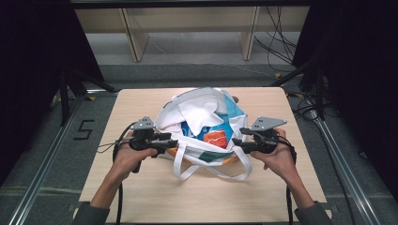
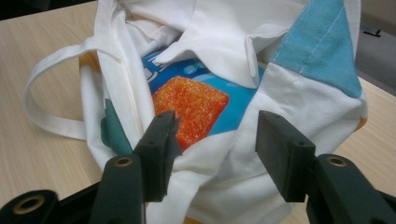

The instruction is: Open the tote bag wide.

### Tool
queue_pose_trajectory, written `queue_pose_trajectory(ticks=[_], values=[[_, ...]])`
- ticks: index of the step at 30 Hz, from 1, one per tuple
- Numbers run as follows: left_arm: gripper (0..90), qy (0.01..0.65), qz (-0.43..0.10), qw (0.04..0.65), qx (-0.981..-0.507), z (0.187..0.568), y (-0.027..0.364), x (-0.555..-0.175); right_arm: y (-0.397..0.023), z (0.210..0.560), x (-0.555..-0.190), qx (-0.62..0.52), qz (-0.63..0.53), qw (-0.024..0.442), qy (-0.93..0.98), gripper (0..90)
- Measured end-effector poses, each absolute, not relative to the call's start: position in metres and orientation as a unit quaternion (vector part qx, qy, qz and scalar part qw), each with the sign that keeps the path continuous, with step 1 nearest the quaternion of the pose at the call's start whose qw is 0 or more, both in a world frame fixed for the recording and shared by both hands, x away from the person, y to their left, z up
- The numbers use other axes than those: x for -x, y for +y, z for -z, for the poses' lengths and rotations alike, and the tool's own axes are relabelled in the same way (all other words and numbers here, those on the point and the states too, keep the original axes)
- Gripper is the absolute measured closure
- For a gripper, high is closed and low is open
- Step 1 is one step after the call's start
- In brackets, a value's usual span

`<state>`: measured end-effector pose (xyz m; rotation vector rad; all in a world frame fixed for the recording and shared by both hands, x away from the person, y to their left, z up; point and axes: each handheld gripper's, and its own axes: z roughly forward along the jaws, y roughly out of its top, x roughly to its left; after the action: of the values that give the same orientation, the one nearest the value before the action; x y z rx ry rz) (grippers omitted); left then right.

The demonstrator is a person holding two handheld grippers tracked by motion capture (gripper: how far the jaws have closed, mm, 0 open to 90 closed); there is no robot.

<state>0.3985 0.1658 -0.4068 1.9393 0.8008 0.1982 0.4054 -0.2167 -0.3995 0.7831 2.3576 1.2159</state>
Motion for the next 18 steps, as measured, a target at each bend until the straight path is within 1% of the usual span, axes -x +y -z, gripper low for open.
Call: queue_pose_trajectory(ticks=[1, 2, 5, 6, 9, 10, 15, 17, 18], values=[[47.7, 0.329, -0.080, 0.496, -0.799, 0.407, 0.166, -0.395, -0.219, 0.399, -0.401, -0.289, -0.434, 0.191, 0.832, 46.9], [46.1, 0.327, -0.075, 0.498, -0.800, 0.408, 0.167, -0.392, -0.220, 0.399, -0.398, -0.293, -0.432, 0.186, 0.832, 46.0], [43.5, 0.324, -0.079, 0.497, -0.801, 0.410, 0.168, -0.383, -0.221, 0.401, -0.393, -0.300, -0.430, 0.185, 0.831, 44.2], [42.9, 0.323, -0.085, 0.496, -0.801, 0.411, 0.167, -0.380, -0.223, 0.401, -0.392, -0.293, -0.429, 0.193, 0.832, 43.5], [40.4, 0.319, -0.086, 0.489, -0.807, 0.415, 0.167, -0.371, -0.226, 0.404, -0.385, -0.297, -0.429, 0.189, 0.832, 41.8], [35.4, 0.318, -0.087, 0.488, -0.808, 0.416, 0.167, -0.369, -0.229, 0.407, -0.380, -0.301, -0.427, 0.189, 0.831, 40.6], [31.4, 0.317, -0.099, 0.486, -0.809, 0.419, 0.165, -0.356, -0.234, 0.412, -0.370, -0.307, -0.426, 0.186, 0.831, 38.0], [29.9, 0.313, -0.096, 0.485, -0.811, 0.422, 0.164, -0.351, -0.236, 0.413, -0.364, -0.318, -0.428, 0.183, 0.826, 37.6], [29.2, 0.313, -0.098, 0.482, -0.812, 0.424, 0.163, -0.347, -0.239, 0.416, -0.359, -0.319, -0.437, 0.192, 0.818, 37.2]])
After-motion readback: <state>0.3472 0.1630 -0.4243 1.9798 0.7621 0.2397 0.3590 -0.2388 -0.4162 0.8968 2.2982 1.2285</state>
